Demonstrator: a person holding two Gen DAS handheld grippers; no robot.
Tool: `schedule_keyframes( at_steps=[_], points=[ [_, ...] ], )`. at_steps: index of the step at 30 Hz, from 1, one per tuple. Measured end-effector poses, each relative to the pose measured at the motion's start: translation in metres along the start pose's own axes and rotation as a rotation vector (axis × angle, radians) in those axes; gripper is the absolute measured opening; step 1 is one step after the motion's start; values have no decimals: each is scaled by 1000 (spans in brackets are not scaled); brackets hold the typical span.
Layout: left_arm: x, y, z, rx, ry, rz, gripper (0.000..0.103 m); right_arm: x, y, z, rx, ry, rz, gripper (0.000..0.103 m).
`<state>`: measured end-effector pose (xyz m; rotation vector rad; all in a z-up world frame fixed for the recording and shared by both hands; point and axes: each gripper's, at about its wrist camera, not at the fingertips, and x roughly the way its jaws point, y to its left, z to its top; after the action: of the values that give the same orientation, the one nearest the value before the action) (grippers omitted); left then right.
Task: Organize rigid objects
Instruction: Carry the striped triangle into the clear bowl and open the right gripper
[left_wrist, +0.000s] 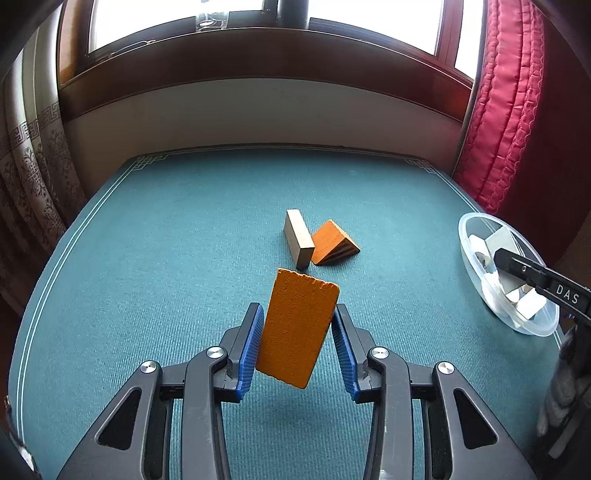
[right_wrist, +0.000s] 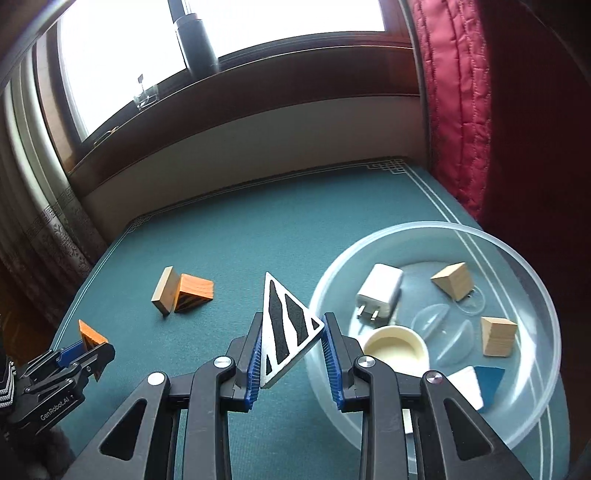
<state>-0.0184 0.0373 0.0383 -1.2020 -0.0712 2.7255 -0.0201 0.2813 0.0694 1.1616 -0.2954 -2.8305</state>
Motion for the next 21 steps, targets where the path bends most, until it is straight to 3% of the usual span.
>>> schedule_keyframes(
  at_steps=[12,21],
  points=[
    [4,-17,0,32,28,-1,39,-30,-72,2,111,-80,-136,31],
    [3,-35,2,67,44,-9,39,-40,-108,-5,186,-88,-192,31]
  ],
)
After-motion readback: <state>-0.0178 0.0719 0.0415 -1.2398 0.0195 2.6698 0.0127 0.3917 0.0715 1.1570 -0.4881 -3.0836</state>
